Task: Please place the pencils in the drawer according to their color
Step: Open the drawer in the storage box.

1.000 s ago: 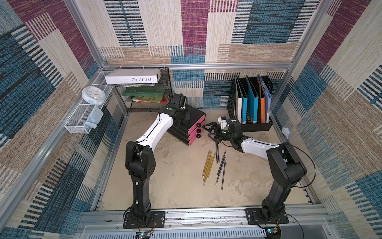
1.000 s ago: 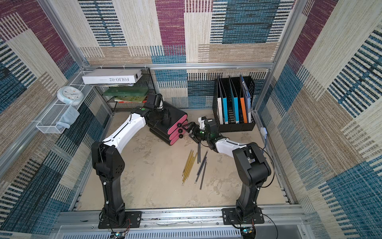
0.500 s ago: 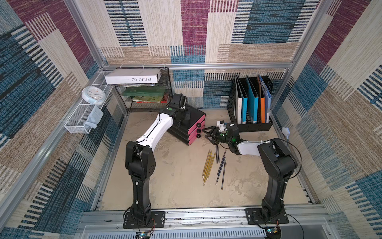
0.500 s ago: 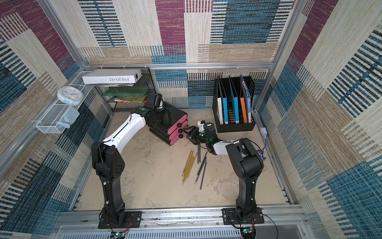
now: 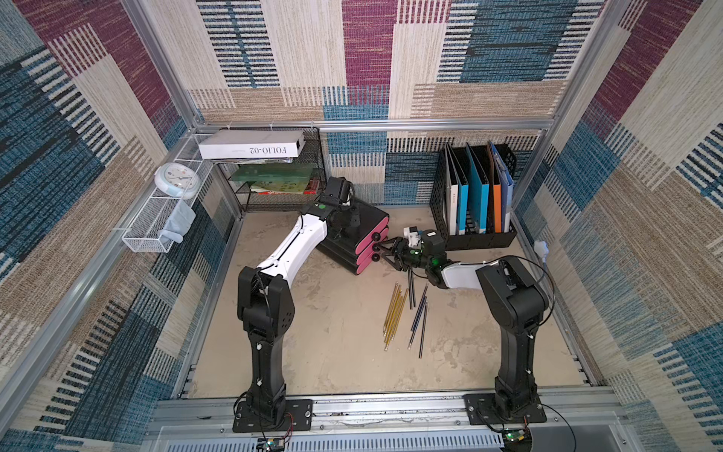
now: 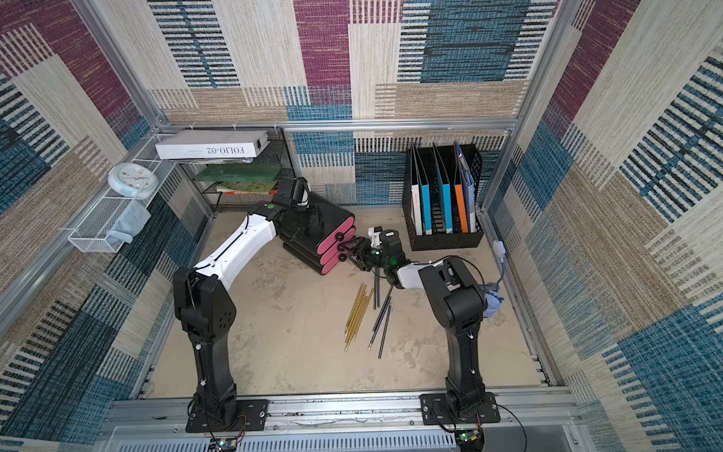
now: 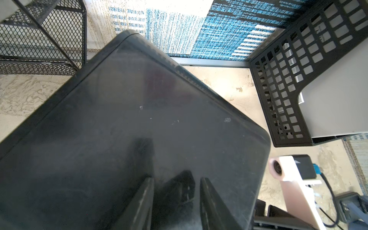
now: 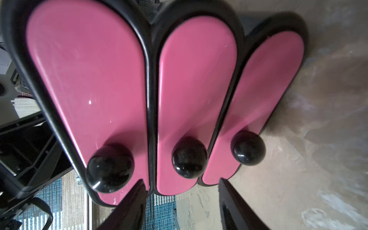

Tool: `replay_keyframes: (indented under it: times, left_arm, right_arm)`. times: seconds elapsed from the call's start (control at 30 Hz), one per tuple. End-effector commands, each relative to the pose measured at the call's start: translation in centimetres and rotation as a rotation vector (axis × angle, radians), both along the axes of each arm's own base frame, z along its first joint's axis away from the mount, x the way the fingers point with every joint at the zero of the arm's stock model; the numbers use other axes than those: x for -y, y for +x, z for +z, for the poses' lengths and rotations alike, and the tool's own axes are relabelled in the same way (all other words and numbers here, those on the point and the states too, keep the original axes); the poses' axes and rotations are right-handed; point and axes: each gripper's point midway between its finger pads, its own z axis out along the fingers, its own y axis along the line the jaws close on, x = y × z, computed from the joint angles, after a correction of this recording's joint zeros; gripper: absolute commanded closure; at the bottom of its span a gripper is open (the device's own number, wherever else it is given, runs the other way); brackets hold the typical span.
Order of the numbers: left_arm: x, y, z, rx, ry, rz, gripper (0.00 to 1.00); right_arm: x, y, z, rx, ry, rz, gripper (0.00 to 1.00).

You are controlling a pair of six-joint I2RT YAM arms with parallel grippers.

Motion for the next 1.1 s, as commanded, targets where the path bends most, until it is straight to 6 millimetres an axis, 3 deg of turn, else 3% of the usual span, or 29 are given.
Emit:
replay_keyframes:
  times: [0.0,0.67,1.07]
  left_arm:
    - [-0.8,-3.7,-4.4,-0.219,0.047,-0.008,0.58]
    - [-0.7,-3.8,-4.8,-0.231,0.044,-0.008,0.58]
    - [-0.8,-3.9,-5.0,-0.235,0.043,-0.006,0.59]
  right_arm:
    - [-0.6,0.2,0.5,0.023,0.018,0.012,0.4]
    - [-1.6,1.3,0.1,0.019,0.028,0.026,0.57]
    - [-1.3,0.3,0.5,0.028,0.029,0.037,0.66]
